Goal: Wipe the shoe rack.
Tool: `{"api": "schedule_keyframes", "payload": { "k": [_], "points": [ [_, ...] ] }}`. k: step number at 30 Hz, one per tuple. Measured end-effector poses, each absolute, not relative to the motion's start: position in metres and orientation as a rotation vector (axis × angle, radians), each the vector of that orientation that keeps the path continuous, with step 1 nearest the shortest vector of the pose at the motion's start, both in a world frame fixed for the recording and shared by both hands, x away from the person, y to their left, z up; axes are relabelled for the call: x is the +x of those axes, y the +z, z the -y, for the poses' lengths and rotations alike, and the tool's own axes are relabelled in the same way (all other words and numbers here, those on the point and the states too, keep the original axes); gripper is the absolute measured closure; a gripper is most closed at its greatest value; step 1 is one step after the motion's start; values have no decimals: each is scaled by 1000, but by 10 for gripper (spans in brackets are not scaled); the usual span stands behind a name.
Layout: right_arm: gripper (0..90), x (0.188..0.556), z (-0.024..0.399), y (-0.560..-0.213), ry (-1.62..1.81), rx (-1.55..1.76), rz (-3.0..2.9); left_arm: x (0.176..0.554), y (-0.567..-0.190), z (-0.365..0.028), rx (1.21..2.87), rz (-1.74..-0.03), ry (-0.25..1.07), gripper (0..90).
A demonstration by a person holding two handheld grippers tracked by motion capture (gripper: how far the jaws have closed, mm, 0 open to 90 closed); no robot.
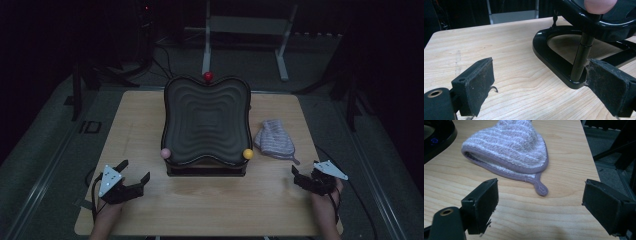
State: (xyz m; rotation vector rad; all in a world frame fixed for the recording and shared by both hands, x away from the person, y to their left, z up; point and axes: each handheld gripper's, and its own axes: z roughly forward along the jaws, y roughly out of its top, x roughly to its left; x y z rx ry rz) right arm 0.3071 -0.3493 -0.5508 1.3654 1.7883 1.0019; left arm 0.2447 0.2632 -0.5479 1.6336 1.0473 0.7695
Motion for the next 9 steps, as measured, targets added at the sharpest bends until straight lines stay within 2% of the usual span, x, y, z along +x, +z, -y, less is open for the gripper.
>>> {"api": "schedule_keyframes", "payload": {
  "k": [9],
  "points": [
    [134,307,350,-551,1005,1358,-1779,244,-548,-263,1633,-1048,768,85]
  ]
}}
